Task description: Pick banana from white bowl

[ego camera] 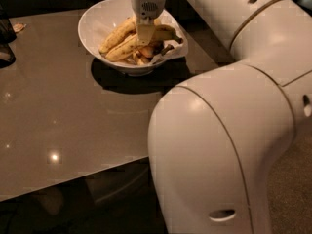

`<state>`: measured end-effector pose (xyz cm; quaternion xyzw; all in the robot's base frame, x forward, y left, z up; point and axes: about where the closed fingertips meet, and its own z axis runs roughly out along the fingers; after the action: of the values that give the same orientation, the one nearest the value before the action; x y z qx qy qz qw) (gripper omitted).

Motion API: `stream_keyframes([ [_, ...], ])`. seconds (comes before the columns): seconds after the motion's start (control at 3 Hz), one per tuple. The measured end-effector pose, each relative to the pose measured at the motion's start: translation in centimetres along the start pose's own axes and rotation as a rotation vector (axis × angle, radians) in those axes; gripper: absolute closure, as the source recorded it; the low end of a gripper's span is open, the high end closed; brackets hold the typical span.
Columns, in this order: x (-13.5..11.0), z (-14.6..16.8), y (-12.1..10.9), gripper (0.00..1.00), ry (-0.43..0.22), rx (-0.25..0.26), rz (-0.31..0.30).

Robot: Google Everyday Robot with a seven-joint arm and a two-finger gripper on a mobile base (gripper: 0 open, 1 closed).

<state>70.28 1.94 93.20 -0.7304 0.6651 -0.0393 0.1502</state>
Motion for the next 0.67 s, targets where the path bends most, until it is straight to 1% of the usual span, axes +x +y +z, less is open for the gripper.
stream_keyframes([
  [0.33, 0.3, -1.3, 0.0, 1.0, -0.023, 0.028, 0.03],
  [0.67, 0.7, -2.8, -0.4, 1.0, -0.025, 0.071, 0.011],
])
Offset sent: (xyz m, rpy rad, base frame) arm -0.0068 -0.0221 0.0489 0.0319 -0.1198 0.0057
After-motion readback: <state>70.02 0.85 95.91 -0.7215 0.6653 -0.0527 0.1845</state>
